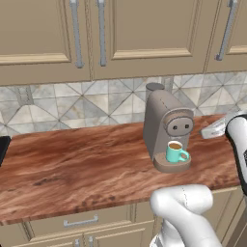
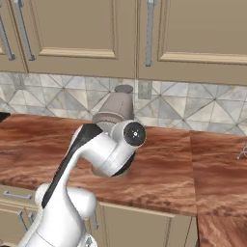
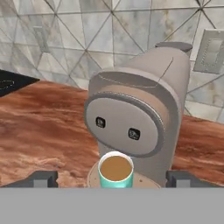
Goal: Pick up the brewed coffee from the coffee machine and place it next to the breakfast plate on the dining counter.
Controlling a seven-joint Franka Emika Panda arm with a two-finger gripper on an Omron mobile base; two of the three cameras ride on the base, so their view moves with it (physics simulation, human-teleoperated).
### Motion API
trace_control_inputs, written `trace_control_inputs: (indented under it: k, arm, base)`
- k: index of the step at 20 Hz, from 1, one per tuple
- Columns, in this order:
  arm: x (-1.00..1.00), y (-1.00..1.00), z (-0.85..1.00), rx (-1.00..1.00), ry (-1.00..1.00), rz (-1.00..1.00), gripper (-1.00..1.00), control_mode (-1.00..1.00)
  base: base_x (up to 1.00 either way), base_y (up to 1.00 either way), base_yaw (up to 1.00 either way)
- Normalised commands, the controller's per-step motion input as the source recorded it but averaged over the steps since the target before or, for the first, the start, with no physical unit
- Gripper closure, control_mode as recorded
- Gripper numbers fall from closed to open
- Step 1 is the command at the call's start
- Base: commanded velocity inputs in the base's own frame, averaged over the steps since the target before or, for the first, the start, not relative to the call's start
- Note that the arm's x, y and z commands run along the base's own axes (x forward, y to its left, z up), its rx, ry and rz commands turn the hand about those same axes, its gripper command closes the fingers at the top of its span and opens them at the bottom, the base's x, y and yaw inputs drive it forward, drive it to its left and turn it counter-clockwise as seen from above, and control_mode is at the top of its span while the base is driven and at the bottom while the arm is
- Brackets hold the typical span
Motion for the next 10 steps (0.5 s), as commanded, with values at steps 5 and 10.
trace_control_inputs:
  k: [5, 10]
  arm:
    - [0.29, -0.07, -0.69, 0.00, -0.25, 0.30, -1.00, -1.00]
    - [0.10, 0.00, -0.38, -0.01, -0.20, 0.19, -1.00, -1.00]
  base:
    - [0.00, 0.00, 0.00]
    - [0.00, 0.00, 0.00]
